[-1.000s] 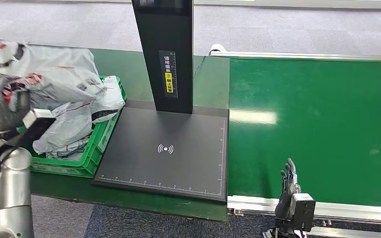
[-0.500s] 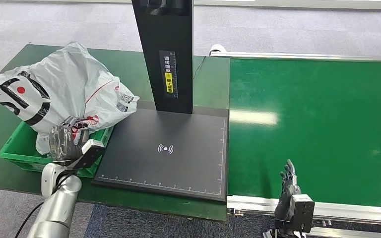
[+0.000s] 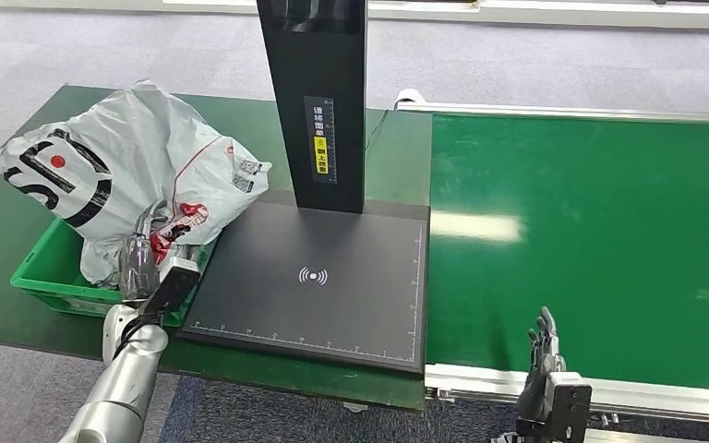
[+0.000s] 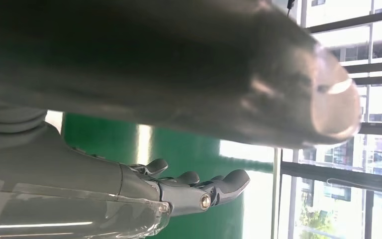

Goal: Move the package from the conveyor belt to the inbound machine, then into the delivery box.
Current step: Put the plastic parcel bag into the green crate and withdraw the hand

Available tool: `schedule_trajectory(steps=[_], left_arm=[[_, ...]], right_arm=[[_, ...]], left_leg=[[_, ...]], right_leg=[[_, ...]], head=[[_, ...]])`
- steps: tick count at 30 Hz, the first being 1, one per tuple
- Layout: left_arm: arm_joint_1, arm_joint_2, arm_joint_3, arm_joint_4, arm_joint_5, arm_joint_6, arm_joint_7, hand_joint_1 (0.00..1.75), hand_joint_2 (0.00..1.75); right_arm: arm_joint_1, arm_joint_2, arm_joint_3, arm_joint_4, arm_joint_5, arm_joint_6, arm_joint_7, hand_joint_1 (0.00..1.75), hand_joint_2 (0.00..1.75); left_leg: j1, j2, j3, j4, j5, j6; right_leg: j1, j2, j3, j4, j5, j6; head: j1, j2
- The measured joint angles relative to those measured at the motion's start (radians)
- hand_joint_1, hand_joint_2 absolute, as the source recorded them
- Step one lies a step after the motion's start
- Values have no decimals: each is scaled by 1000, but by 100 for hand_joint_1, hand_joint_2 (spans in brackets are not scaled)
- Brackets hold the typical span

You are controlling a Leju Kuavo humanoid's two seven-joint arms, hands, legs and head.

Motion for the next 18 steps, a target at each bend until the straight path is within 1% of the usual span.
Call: schedule_trajectory(steps=[5,10,12,15,18], left_arm=[[43,1,-26,-72,104,-62,0,0,175],[107,2,-66,-183,226,-175,-1,0,175],[135,1,-82,-230,266,-206,-1,0,175],[180,0,-108,-317,339,-234,-1,0,175],[228,0,-138,-424,407,-244,-1,0,175]], right_arm=[[6,0,-4,-3,-5,-4,0,0,0],[6,0,-9,-3,-2,-5,0,0,0],[6,0,-10,-3,0,-6,0,0,0],[6,0,-11,-3,1,-9,0,0,0],[6,0,-13,-3,1,-12,0,0,0]], left_leg=[[0,3,0,0,1,-1],[0,4,-4,0,1,-1],[0,4,-6,0,0,-1],[0,5,-8,0,0,0],[0,5,-9,0,0,0]], right_leg=[[0,1,-2,0,2,-1],[0,3,-6,0,2,0],[0,3,-8,0,2,0],[0,4,-11,0,2,0],[0,5,-13,0,2,0]], head=[[0,0],[0,0],[0,0],[0,0],[0,0]])
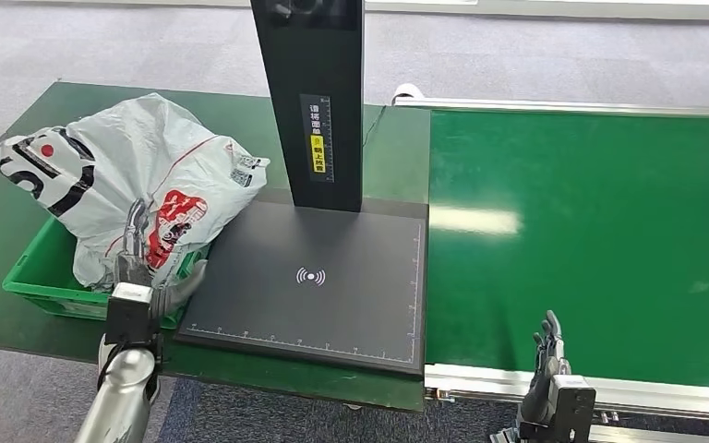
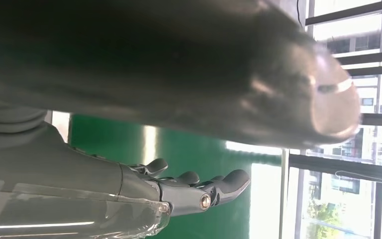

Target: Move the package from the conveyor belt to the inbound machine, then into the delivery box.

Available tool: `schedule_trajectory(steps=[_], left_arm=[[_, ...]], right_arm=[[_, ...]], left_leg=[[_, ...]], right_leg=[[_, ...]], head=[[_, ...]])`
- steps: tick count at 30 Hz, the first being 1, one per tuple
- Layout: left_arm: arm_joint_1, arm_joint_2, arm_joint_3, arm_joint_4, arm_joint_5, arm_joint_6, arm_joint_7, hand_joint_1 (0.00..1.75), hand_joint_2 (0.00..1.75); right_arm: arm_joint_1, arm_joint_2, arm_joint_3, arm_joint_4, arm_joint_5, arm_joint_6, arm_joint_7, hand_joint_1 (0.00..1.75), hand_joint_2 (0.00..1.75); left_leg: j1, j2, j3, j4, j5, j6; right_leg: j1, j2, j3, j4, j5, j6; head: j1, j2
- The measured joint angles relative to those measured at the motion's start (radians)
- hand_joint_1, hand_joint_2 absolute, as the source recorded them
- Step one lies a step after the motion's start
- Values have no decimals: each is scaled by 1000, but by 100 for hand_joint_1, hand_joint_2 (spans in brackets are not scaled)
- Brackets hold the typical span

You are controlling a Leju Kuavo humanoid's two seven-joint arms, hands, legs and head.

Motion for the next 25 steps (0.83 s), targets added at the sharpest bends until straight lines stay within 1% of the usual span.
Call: schedule_trajectory(steps=[3,8,11,14,16,25], left_arm=[[52,-2,-39,-127,61,-27,-1,0,175],[123,-17,-108,-297,93,-72,-2,0,175],[159,-28,-146,-368,118,-138,-2,0,175],[194,-42,-178,-412,142,-237,-2,0,175],[211,-49,-192,-428,147,-266,-2,0,175],[236,-60,-214,-455,151,-278,-2,0,175]], right_arm=[[0,-1,-1,0,-4,-6,0,0,0],[-5,-10,0,4,-18,-18,0,0,0],[-12,-17,10,11,-28,-26,0,0,0],[-19,-22,24,20,-33,-29,0,0,0],[-22,-25,32,25,-35,-29,0,0,0],[-27,-33,46,39,-36,-30,0,0,0]], left_leg=[[0,0,-1,0,0,0],[0,0,-2,0,-1,0],[0,1,-2,0,-1,0],[0,0,-2,0,-1,0],[0,0,-2,0,-1,0],[0,0,-2,0,-1,0]], right_leg=[[0,1,-1,0,0,0],[0,1,-2,0,0,0],[0,1,-2,0,0,0],[0,1,-2,0,0,0],[0,1,-2,0,0,0],[0,1,-2,0,0,0]], head=[[0,0],[0,0],[0,0],[0,0],[0,0],[0,0]])
